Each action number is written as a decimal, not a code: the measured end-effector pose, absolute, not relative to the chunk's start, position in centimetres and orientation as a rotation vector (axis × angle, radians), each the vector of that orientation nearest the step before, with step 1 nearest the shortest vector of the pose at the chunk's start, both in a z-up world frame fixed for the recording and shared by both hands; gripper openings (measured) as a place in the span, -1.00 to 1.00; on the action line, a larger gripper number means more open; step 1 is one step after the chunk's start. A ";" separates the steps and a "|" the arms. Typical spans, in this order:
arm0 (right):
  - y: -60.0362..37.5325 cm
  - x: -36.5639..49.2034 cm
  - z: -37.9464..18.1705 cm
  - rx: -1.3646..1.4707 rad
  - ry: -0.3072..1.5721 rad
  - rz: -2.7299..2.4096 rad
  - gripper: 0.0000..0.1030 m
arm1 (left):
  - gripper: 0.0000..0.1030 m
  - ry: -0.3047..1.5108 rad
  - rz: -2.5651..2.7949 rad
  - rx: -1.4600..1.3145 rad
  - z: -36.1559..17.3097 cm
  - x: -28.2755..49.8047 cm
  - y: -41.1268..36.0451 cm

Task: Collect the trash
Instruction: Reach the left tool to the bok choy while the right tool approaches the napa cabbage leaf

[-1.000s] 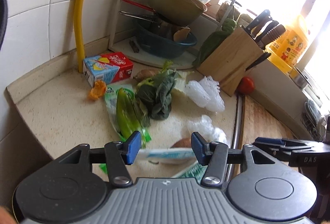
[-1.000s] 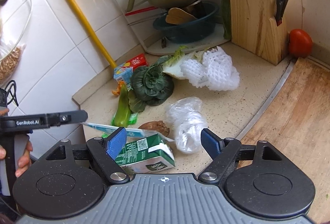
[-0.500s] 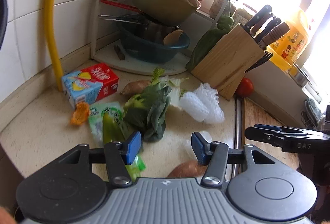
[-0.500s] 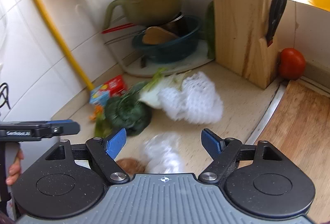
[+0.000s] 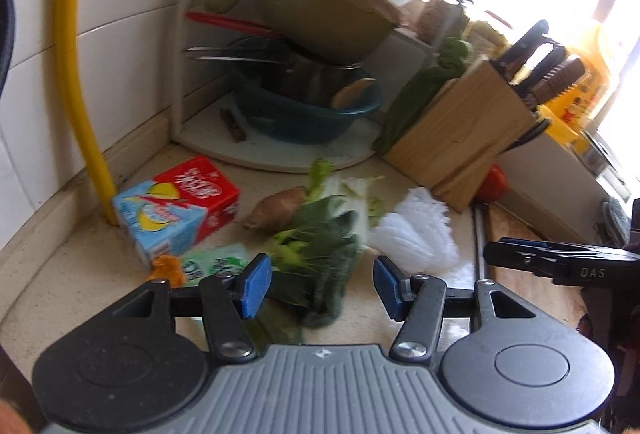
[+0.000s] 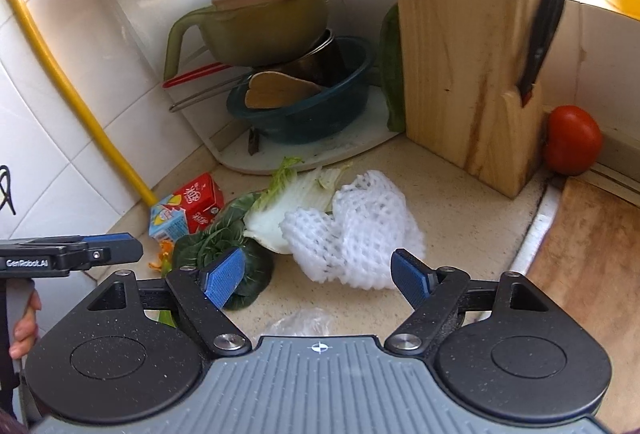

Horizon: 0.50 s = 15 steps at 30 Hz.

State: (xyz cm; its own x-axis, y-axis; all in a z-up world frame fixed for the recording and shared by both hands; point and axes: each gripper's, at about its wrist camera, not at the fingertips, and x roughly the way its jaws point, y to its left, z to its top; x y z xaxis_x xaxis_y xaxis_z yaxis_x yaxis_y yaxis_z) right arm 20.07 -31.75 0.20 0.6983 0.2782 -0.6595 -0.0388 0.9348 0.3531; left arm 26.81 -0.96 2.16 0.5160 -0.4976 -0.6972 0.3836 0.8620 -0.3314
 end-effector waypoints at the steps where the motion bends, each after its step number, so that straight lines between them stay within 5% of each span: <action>1: -31.6 20.4 0.2 0.324 0.783 0.185 0.65 | 0.03 0.889 -0.521 -0.152 1.9 27.1 -0.6; 15: -29.4 22.7 -0.1 0.300 0.802 0.237 0.66 | 0.03 0.978 -0.577 -0.189 -0.6 28.8 -0.1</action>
